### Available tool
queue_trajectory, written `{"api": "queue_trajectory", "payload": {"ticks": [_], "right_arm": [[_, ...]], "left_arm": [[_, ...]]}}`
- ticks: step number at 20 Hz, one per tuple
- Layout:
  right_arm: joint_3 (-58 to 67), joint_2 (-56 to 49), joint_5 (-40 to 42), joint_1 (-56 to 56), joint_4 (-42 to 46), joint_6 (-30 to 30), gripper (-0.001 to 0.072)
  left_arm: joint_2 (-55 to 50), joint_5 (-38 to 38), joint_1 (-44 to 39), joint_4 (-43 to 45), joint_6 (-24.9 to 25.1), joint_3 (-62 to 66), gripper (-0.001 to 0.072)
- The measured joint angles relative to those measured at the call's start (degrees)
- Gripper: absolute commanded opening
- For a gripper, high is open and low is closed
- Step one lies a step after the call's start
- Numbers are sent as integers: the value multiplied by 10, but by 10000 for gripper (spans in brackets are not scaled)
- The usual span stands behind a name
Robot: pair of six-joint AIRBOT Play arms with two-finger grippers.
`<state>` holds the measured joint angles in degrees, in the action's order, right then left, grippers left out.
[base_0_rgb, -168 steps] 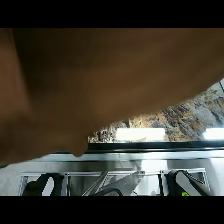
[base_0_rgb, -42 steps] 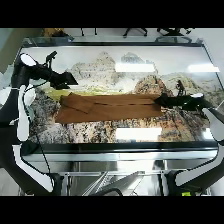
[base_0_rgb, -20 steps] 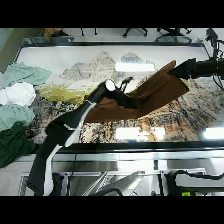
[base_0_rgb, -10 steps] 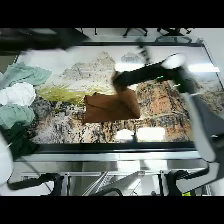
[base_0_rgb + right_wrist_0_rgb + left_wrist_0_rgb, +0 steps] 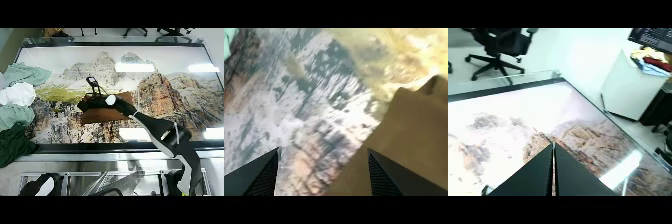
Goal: Fold the shirts.
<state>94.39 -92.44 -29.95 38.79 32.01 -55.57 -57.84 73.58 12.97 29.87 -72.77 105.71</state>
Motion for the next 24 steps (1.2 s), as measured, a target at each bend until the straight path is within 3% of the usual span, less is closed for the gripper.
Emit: {"api": "queue_trajectory", "payload": {"ticks": [3,7,10,14,20,21,23,24], "right_arm": [[0,52,-72,-83,50,-33,600],[-6,104,-257,-251,157,-132,601],[-43,105,-367,-341,191,-160,601],[-87,75,-421,-387,166,-146,601],[-102,17,-442,-369,81,-103,598],[-102,12,-442,-361,71,-97,515],[-104,1,-427,-342,65,-85,81],[-104,-2,-417,-335,66,-76,17]], "left_arm": [[31,-1,30,3,8,-54,14],[61,0,55,5,13,-111,14],[79,1,62,5,13,-137,14],[92,0,65,5,14,-154,15],[97,-2,65,5,14,-160,15],[97,-2,65,5,14,-160,15],[97,-3,65,5,14,-160,15],[97,-3,65,5,14,-160,15]]}}
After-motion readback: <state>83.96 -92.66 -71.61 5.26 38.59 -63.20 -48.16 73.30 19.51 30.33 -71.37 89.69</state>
